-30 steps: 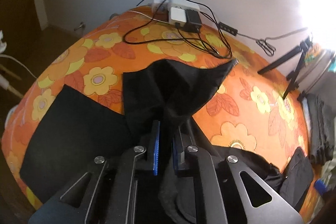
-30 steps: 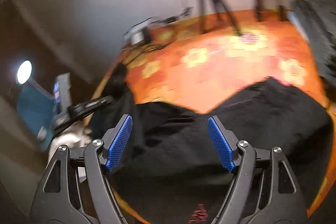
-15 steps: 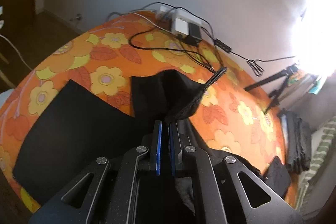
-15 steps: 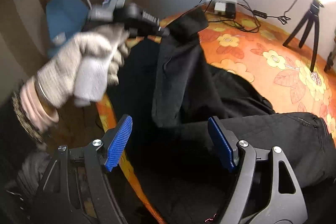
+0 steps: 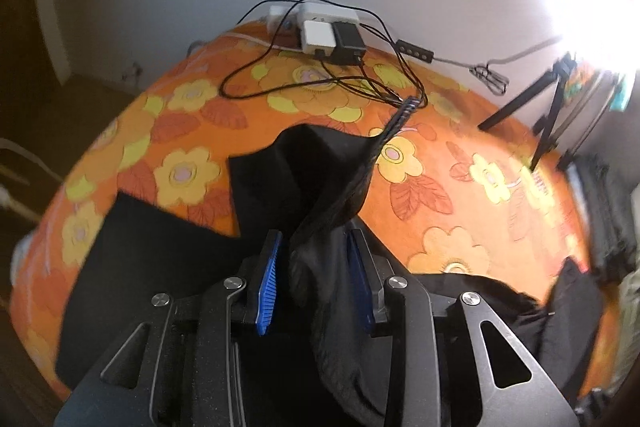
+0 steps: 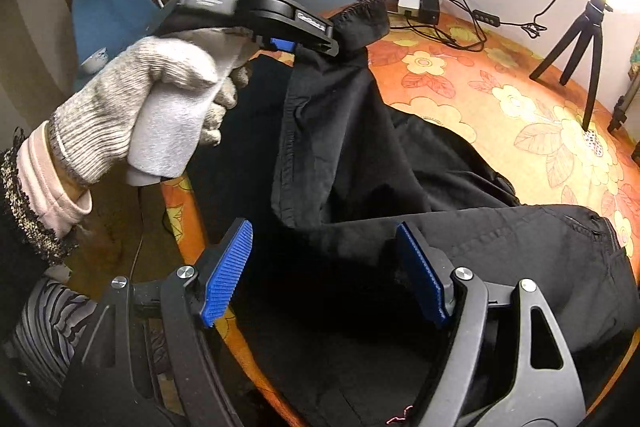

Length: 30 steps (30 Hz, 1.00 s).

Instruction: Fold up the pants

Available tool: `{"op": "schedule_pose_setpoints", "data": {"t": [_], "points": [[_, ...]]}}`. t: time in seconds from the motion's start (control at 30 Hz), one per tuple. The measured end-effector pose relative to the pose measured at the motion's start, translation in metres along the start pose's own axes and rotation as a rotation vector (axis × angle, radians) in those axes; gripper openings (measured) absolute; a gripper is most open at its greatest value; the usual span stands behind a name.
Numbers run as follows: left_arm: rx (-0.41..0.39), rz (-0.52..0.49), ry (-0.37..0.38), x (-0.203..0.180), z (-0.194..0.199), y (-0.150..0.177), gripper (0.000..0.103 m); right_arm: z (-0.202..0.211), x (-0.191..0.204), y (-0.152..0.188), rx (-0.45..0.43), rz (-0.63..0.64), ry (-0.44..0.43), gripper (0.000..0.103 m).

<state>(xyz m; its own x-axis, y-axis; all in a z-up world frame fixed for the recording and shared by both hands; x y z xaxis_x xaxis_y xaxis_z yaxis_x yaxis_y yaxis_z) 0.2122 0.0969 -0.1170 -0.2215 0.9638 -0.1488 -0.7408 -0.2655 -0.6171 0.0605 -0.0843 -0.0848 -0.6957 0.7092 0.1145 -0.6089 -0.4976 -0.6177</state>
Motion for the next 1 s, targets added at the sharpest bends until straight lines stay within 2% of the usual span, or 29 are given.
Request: {"op": "schedule_pose_setpoints", "data": {"t": [0.07, 0.1, 0.13, 0.17, 0.33, 0.37, 0.4, 0.5, 0.67, 0.87, 1.0], "points": [[-0.018, -0.048, -0.04, -0.007, -0.005, -0.003, 0.028, -0.001, -0.001, 0.001, 0.002, 0.003, 0.005, 0.077], [-0.029, -0.067, -0.056, -0.009, -0.009, -0.005, 0.023, -0.001, -0.003, 0.001, 0.003, 0.007, 0.011, 0.076], [-0.033, -0.07, -0.063, -0.01, -0.012, -0.006, 0.011, -0.002, -0.003, 0.003, 0.005, 0.011, 0.015, 0.074], [-0.034, -0.057, -0.066, -0.008, -0.015, -0.008, 0.008, -0.004, -0.004, 0.003, 0.01, 0.015, 0.023, 0.071], [-0.046, 0.016, -0.007, 0.005, -0.014, -0.012, 0.005, -0.013, -0.006, 0.005, 0.019, 0.033, 0.028, 0.059], [-0.056, 0.027, -0.002, 0.006, -0.01, -0.013, 0.005, -0.015, -0.004, 0.004, 0.022, 0.042, 0.022, 0.045], [-0.067, 0.035, 0.0, 0.009, -0.006, -0.013, 0.004, -0.017, -0.002, 0.004, 0.026, 0.047, 0.014, 0.025], [-0.103, 0.072, 0.001, 0.024, 0.014, -0.012, 0.002, -0.021, 0.003, 0.004, 0.03, 0.058, 0.031, 0.013], [-0.122, 0.127, -0.028, 0.059, 0.045, 0.01, 0.002, -0.011, 0.006, 0.002, -0.001, 0.046, 0.04, 0.008], [-0.083, 0.127, -0.055, 0.092, 0.063, 0.045, 0.002, 0.007, 0.02, 0.012, -0.015, 0.096, 0.023, 0.007], [-0.065, 0.202, -0.004, 0.112, 0.067, 0.054, 0.002, 0.001, 0.028, 0.029, 0.029, 0.138, 0.013, 0.006]]}}
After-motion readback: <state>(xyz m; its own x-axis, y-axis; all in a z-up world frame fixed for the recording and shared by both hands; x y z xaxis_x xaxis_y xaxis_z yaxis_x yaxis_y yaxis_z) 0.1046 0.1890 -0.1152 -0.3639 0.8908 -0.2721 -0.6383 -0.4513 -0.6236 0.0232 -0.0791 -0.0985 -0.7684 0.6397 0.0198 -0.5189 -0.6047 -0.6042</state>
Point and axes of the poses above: each gripper's, at about its wrist camera, not at the fingertips, and z roughly against the way its jaws point, x to its left, y to its underside, the point moved 1 cm from there along -z, roughly the way its jaws point, and after that the axes turned 2 degrees about -x, right-handed, at the moved point
